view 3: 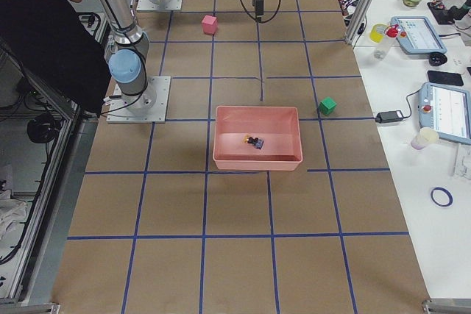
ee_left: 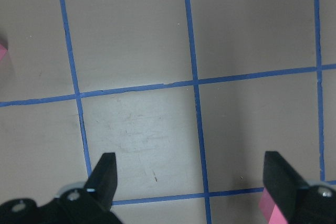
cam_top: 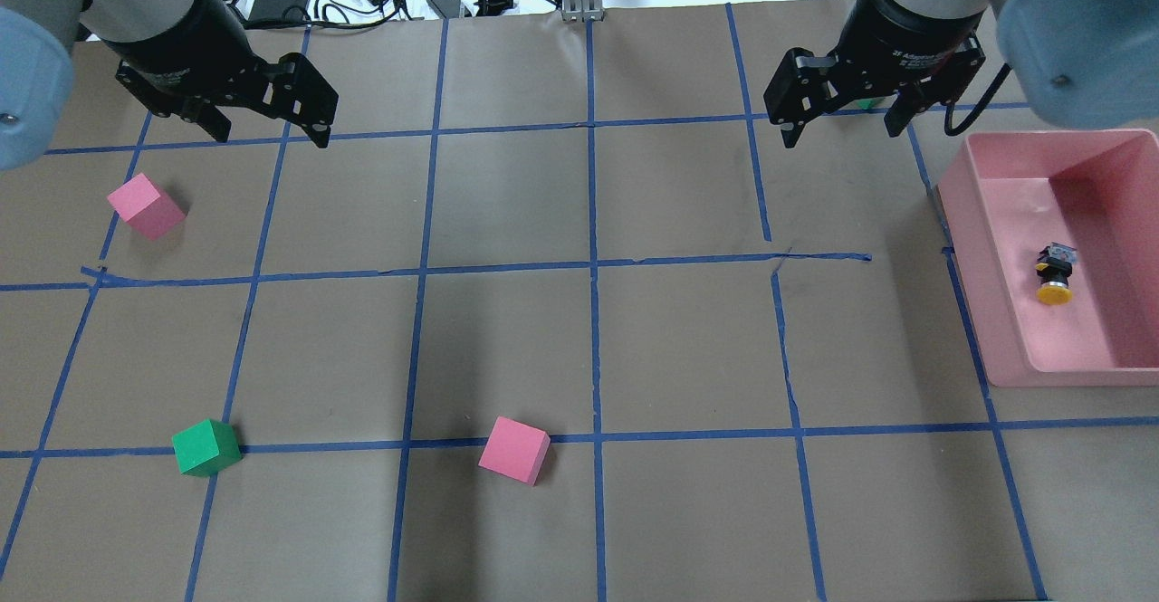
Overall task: Align button upright
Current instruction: 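Move the right gripper over the pink bin toward the yellow-capped button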
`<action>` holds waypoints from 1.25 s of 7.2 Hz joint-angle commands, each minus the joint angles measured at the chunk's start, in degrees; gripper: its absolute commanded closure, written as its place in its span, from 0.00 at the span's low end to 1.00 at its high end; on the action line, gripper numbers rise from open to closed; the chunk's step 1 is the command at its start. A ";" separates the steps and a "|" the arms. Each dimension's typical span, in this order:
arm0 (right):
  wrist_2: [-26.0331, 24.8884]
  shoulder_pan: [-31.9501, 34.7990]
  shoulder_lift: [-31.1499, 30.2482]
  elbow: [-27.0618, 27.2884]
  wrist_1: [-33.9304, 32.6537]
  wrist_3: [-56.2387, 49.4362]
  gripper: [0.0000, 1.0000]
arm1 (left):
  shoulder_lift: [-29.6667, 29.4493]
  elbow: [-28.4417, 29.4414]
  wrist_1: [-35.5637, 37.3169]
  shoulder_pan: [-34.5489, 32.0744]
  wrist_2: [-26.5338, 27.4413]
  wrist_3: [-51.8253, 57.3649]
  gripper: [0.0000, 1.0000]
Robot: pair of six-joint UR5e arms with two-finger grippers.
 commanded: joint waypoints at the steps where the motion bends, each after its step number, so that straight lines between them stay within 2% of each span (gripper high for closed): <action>1: -1.69 -2.15 0.68 0.26 0.31 -0.11 0.00 | -0.08 0.16 0.09 0.02 -0.04 0.01 0.00; 2: -0.56 -6.52 1.03 0.44 0.48 -1.68 0.00 | -0.08 0.16 0.00 0.02 -0.04 0.01 0.00; 3: -1.86 -12.75 1.21 0.70 0.83 -2.22 0.00 | -0.08 0.16 0.09 0.02 -0.04 0.01 0.00; 5: -1.78 -24.70 3.74 1.67 -1.52 -16.13 0.00 | -0.08 0.33 0.00 0.02 -0.13 0.01 0.00; 7: -2.04 -32.46 7.52 2.89 -10.11 -21.44 0.00 | -0.17 0.33 0.00 0.02 -0.13 0.01 0.00; 8: -1.96 -34.58 9.98 4.81 -12.59 -22.17 0.00 | -0.08 0.24 0.00 0.02 -0.13 0.01 0.00; 9: -2.13 -35.04 12.52 7.71 -18.44 -21.91 0.00 | -0.17 0.33 0.09 0.11 -0.13 0.01 0.00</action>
